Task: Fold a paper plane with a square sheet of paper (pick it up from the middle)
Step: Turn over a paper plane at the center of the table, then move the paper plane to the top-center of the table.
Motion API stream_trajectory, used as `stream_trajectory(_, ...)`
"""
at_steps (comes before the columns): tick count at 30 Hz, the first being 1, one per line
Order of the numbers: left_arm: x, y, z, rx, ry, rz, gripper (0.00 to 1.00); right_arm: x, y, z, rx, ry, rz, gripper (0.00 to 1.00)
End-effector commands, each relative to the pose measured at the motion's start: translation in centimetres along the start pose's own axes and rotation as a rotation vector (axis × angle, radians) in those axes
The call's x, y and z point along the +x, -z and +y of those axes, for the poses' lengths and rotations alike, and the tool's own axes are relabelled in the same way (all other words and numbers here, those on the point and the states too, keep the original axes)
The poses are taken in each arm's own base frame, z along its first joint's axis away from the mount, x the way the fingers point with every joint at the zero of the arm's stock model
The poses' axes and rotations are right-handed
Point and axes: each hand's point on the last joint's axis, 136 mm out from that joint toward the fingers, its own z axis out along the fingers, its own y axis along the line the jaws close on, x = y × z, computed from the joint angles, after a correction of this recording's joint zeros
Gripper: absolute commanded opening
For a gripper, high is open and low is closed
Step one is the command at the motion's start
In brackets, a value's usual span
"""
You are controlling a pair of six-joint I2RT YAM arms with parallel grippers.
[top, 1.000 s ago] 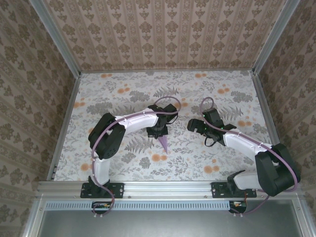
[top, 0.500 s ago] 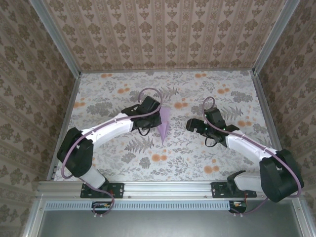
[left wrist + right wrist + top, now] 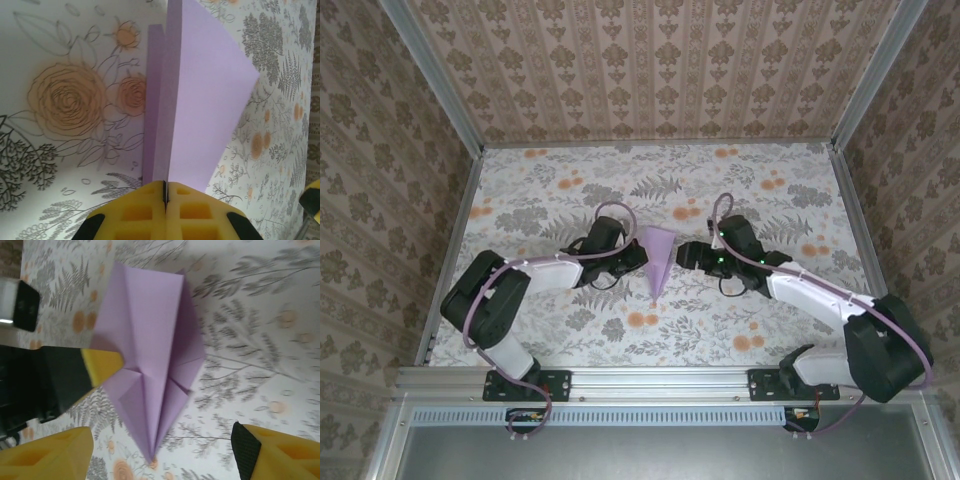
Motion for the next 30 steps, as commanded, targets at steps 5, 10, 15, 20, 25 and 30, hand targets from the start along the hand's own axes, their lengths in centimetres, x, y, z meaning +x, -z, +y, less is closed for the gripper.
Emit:
stream_trajectory(5, 0.2, 0.8, 0.8, 0.056, 0.041, -0.02, 0.0, 1.3, -4.0, 3.8, -0.009, 0.059, 0.095, 0.62)
stream_trajectory(10, 0.5, 1.4, 2.2, 0.027, 0.057, -0.038, 0.0, 2.1, -6.3, 4.7, 0.027, 0.095, 0.147, 0.61)
stream_trajectory(15, 0.5, 1.8, 2.7, 0.02, 0.062, -0.04, 0.0, 3.4, -8.0, 4.5, 0.086, 0.136, 0.203, 0.63)
stream_trajectory(20, 0.6, 1.8, 2.8, 0.024, 0.06, -0.037, 0.0, 4.0, -8.5, 4.6, 0.096, 0.165, 0.231, 0.62)
stream_trajectory(25, 0.7, 1.8, 3.1, 0.015, 0.066, -0.036, 0.0, 4.0, -9.0, 3.4, 0.164, 0.172, 0.243, 0.64)
stream_trajectory(30, 0.8, 1.8, 3.3, 0.01, 0.068, -0.033, 0.0, 3.9, -9.1, 2.7, 0.206, 0.199, 0.24, 0.72)
